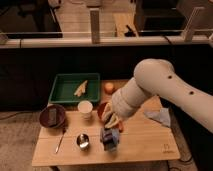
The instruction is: Place brush in plastic cup
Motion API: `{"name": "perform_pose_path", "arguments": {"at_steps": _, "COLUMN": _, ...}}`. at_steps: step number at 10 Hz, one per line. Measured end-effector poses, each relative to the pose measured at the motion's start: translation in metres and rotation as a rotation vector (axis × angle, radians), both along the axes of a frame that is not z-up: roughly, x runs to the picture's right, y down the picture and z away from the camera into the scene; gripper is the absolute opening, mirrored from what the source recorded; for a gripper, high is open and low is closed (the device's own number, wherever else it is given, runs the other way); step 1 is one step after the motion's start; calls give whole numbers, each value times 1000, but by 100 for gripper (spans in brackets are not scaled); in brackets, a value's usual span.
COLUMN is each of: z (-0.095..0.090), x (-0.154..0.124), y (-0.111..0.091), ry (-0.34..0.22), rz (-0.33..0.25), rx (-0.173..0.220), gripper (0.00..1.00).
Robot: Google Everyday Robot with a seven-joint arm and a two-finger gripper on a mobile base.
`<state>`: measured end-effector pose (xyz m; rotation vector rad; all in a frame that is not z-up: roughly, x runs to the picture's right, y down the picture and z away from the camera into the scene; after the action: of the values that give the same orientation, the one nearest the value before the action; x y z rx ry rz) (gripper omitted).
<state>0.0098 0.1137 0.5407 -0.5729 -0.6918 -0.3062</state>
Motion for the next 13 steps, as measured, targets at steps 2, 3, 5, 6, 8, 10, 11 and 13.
{"name": "perform_pose_path", "arguments": {"at_steps": 2, "z": 4, "x": 7, "y": 8, "ry": 8, "rz": 19, "rx": -5, "gripper": 0}}
{"name": "perform_pose_path", "arguments": {"at_steps": 3, "z": 6, "x": 9, "y": 11, "ry": 9, "rz": 25, "rx": -7, "gripper": 0}}
{"name": "perform_pose_path", "arguments": {"at_steps": 5, "z": 12, "x": 18, "y": 18, "ry": 13, "rz": 50, "rx": -11, "gripper": 0}}
{"name": "perform_pose_path", "arguments": {"at_steps": 6, "z": 15, "x": 21, "y": 21, "ry": 15, "rz": 57, "rx": -13, "gripper": 0}}
{"name": "perform_pose_path", "arguments": {"at_steps": 8, "z": 20, "x": 22, "y": 22, "ry": 15, "rz": 59, "rx": -15, "gripper": 0}}
{"name": "perform_pose_path", "arguments": {"at_steps": 10, "z": 30, "x": 27, "y": 24, "ry": 24, "rz": 73, "rx": -25, "gripper": 0}}
{"name": "perform_pose_path", "arguments": {"at_steps": 11, "z": 35, "x": 31, "y": 25, "ry": 28, "rz": 83, "rx": -31, "gripper": 0}}
{"name": "perform_pose_path", "arguments": {"at_steps": 13, "z": 46, "x": 38, "y": 28, "ry": 35, "rz": 102, "rx": -50, "gripper": 0}}
